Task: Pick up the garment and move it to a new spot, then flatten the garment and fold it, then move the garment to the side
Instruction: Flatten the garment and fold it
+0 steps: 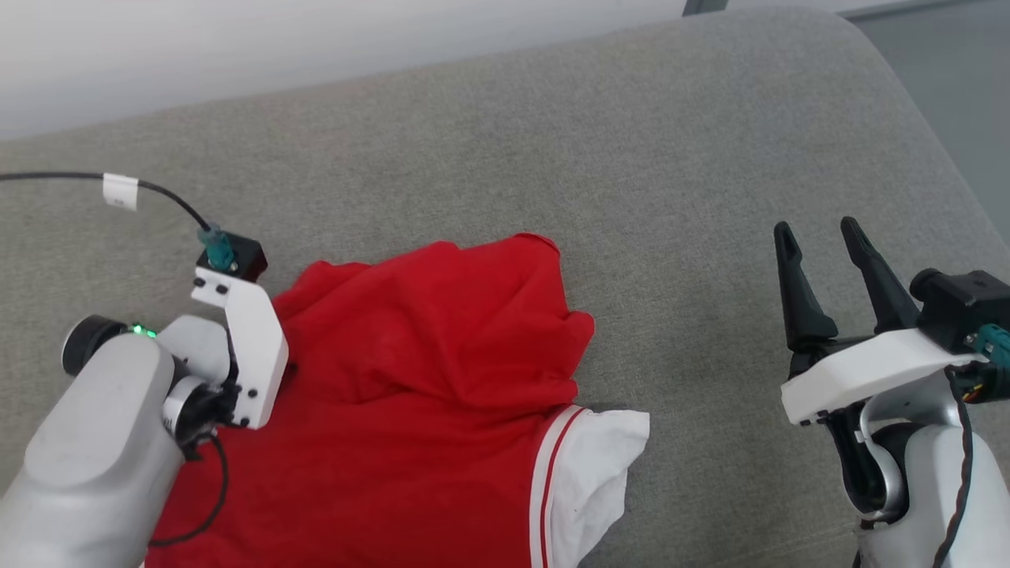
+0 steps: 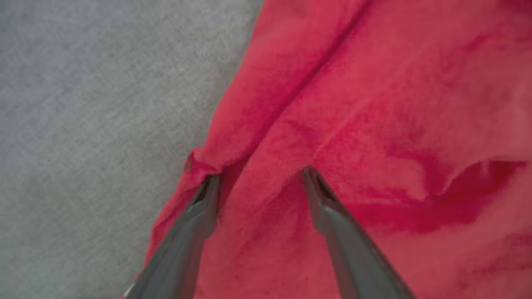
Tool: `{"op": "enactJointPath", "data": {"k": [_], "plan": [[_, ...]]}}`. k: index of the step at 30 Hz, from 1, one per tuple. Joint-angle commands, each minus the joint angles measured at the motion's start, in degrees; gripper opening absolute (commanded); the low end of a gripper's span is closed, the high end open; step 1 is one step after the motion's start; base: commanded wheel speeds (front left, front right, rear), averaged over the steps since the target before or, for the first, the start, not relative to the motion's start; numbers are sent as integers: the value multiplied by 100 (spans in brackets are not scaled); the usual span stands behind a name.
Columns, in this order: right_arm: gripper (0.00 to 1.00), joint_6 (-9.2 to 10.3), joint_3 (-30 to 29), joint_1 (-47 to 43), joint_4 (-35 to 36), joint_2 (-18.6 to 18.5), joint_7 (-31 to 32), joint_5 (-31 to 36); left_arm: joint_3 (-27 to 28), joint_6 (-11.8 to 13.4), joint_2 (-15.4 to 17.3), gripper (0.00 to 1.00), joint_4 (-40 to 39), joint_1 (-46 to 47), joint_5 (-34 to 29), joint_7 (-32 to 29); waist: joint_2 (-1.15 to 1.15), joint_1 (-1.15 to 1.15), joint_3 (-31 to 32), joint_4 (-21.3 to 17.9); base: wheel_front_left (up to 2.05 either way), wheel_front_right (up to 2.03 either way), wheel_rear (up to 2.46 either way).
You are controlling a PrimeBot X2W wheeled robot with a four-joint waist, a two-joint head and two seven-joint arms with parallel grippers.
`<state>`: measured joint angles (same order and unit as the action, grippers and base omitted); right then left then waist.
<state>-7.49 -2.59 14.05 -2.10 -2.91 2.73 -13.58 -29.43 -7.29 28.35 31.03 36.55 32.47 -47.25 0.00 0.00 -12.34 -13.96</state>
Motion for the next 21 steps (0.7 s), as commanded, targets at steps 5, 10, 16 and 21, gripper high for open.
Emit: {"op": "enactJointPath", "data": {"k": [5, 10, 16, 21], "plan": [[100, 0, -3, 118, -48, 3, -49, -40, -282, -11, -228, 0, 640, 267, 184, 335, 0, 0, -124, -23, 0, 0, 0], [100, 0, -51, 170, -79, 2, -66, -7, -224, -5, -204, 0, 943, 886, 315, 820, 0, 0, -147, 27, 0, 0, 0], [100, 0, -80, 205, -95, 3, -75, -16, -219, -6, -124, 0, 1290, 1450, 297, 1256, 0, 0, -185, 61, 0, 0, 0], [100, 0, -50, 271, -104, 3, -82, -40, -150, 22, -33, 0, 1792, 1975, 193, 1685, 0, 0, -254, 48, 0, 0, 0]]}}
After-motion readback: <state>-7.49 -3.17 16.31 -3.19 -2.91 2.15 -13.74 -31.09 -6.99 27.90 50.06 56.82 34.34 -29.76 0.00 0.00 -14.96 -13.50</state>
